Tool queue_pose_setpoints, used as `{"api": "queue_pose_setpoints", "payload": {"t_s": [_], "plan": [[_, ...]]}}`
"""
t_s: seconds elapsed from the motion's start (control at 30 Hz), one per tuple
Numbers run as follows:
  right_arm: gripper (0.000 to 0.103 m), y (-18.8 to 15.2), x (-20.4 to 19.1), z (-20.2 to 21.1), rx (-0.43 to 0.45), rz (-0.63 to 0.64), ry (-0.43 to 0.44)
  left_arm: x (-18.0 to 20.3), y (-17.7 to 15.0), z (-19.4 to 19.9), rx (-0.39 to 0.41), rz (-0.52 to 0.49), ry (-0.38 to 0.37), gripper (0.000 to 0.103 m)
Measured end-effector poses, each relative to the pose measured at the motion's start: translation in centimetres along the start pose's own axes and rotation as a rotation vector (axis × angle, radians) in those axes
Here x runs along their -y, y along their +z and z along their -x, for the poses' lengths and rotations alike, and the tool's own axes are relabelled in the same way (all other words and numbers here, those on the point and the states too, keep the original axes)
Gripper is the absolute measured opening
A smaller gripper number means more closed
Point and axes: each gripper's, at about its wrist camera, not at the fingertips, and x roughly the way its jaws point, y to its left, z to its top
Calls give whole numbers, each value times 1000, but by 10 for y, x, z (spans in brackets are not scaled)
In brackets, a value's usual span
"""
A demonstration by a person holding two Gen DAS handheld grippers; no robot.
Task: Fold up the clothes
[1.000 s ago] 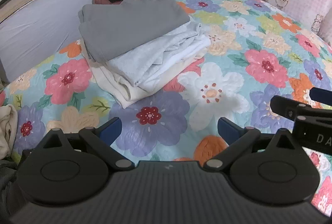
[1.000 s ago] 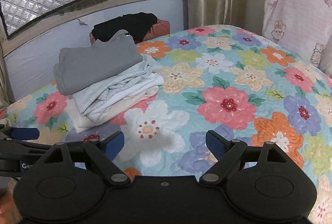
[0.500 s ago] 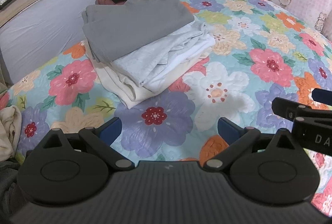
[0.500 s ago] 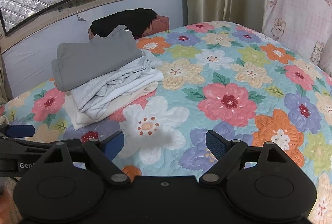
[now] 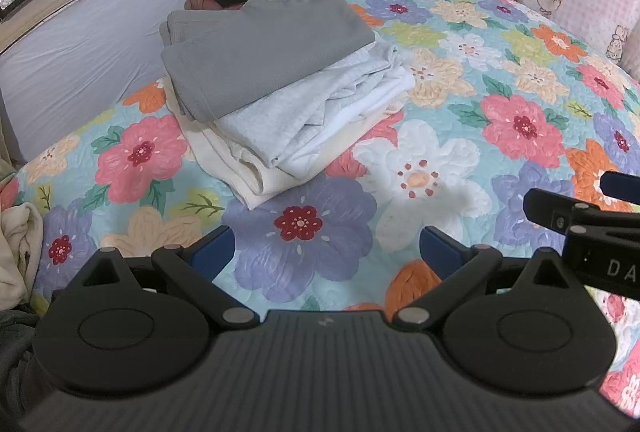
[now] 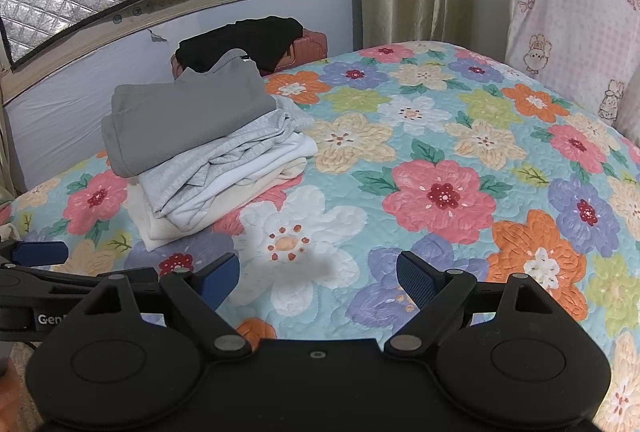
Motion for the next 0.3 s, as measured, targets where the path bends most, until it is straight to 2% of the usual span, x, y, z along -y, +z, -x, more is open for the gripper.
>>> {"api": "queue_pose_setpoints", "payload": {"t_s": [0.3], "plan": [[89,1,-2,-2,-12,-1,-12,-3,0,0,-5,-4,-2,100]]}}
